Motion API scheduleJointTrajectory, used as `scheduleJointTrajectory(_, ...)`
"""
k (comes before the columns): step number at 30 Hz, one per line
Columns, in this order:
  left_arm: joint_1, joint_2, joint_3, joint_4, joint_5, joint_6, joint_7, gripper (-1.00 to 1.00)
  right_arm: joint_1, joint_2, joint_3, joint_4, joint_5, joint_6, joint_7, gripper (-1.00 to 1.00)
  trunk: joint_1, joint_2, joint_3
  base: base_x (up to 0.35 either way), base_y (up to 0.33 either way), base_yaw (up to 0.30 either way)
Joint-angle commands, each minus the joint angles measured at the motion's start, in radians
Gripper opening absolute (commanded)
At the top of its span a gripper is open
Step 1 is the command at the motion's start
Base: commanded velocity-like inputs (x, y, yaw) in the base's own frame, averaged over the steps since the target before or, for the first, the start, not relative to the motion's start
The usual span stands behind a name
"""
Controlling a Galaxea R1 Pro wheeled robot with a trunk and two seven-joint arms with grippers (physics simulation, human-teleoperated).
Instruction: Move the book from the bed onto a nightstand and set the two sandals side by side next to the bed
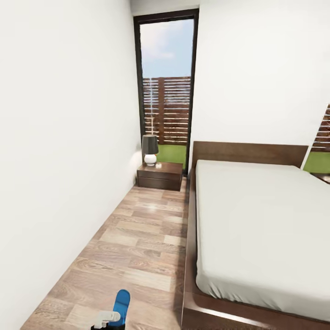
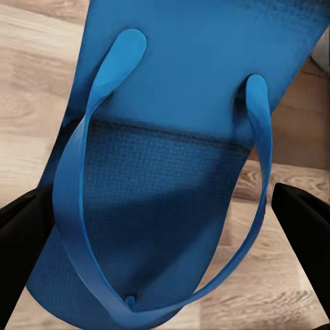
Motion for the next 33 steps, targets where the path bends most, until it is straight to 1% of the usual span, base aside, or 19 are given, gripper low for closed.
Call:
scheduleJointTrajectory(1,-0.001,0.0,0.008,0.0,-0.01,-0.006,-0.004,-1.0,-0.001,0.0,-0.001,0.001,-0.005,0.009,0.002,1.0,0.0,-0.001,-0.001,0.0,0.0,-0.284)
scheduleJointTrajectory(33,-0.001,0.0,0.008,0.0,-0.01,-0.006,-0.004,-1.0,-0.001,0.0,-0.001,0.002,-0.005,0.009,0.002,1.0,0.0,-0.001,-0.001,0.0,0.0,-0.284)
